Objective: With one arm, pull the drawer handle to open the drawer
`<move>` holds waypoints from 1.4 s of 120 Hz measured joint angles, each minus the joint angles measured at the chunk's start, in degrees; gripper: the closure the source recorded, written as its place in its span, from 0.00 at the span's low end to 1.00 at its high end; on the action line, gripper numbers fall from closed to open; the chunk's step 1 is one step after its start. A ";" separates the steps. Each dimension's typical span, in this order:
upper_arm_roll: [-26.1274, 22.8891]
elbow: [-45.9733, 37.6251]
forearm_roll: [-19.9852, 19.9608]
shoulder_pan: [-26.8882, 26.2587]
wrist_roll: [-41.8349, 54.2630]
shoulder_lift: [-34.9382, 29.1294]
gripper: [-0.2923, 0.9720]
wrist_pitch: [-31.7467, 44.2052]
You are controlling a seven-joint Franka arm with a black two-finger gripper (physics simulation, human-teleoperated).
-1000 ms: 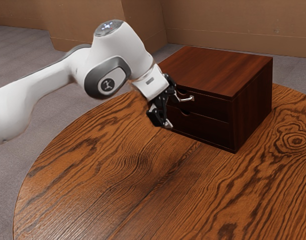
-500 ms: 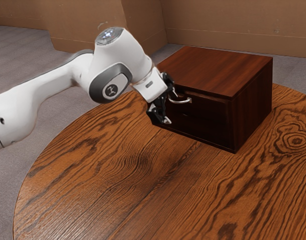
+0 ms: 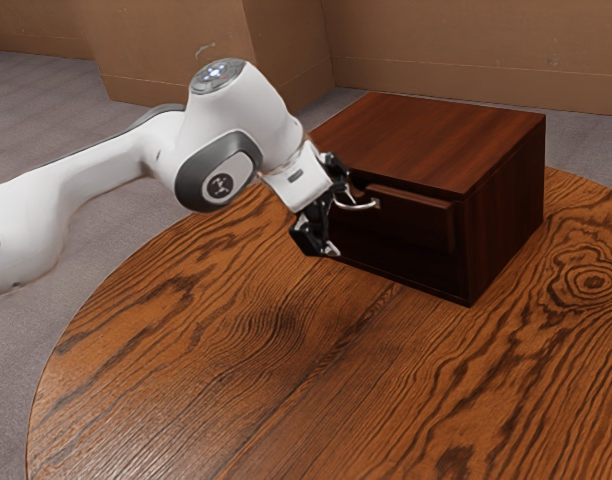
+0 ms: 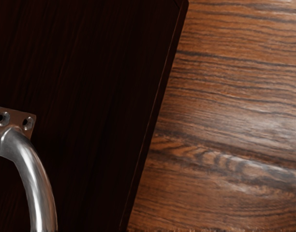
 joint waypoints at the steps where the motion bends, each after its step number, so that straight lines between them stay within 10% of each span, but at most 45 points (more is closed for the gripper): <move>1: 0.00 -0.07 -0.11 0.08 0.02 0.06 0.23 0.00; 107: -0.80 -5.34 -5.56 4.84 0.71 4.60 0.23 -0.08; 168: -7.88 -11.59 -7.84 14.37 0.54 7.61 0.45 1.36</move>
